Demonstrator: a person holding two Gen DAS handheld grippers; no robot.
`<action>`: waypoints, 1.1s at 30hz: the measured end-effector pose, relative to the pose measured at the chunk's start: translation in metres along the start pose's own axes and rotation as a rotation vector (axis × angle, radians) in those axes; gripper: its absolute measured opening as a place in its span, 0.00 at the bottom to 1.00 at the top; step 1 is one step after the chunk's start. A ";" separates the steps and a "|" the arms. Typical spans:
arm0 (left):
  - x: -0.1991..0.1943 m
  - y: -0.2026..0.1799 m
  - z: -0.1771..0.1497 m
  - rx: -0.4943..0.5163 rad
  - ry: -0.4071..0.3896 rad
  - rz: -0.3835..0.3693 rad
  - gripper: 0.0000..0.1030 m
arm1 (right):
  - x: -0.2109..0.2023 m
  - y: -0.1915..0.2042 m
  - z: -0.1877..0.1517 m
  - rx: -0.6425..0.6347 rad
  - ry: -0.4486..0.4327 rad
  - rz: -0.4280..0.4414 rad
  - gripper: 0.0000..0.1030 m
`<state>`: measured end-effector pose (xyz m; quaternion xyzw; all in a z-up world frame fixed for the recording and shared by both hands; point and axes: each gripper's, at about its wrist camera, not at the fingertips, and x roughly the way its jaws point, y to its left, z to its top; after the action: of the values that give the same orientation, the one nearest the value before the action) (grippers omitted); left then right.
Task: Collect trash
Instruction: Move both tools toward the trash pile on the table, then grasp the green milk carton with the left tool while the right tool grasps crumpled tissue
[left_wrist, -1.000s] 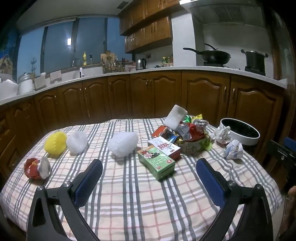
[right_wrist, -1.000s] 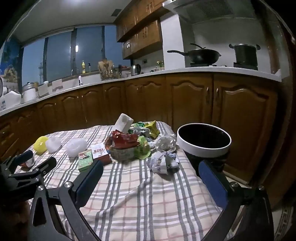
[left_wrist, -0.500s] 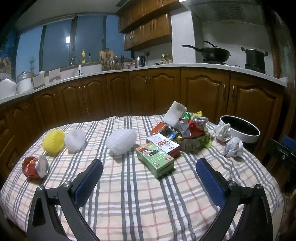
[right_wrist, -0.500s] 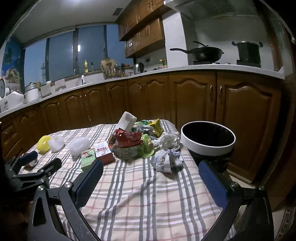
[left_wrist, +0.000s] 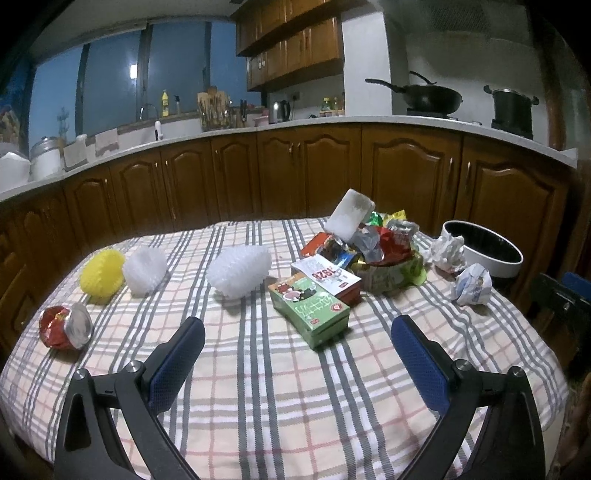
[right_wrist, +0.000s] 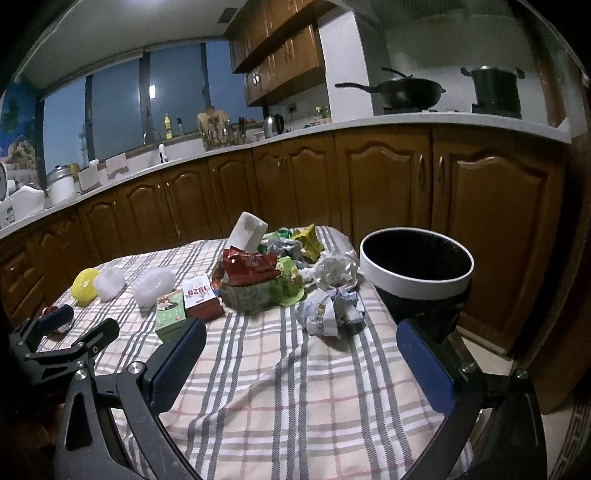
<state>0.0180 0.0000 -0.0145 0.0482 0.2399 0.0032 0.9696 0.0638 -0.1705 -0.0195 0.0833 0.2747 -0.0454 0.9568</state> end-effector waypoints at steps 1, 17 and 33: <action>0.003 0.000 0.000 0.008 0.013 0.004 0.97 | 0.001 -0.001 0.000 0.004 0.004 0.003 0.99; 0.094 0.006 0.034 -0.030 0.263 0.003 0.89 | 0.065 -0.036 0.008 0.108 0.188 0.060 0.85; 0.164 0.014 0.021 -0.149 0.401 -0.097 0.53 | 0.123 -0.045 0.005 0.130 0.341 0.118 0.22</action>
<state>0.1729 0.0165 -0.0704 -0.0368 0.4293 -0.0164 0.9023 0.1644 -0.2210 -0.0873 0.1672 0.4239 0.0080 0.8901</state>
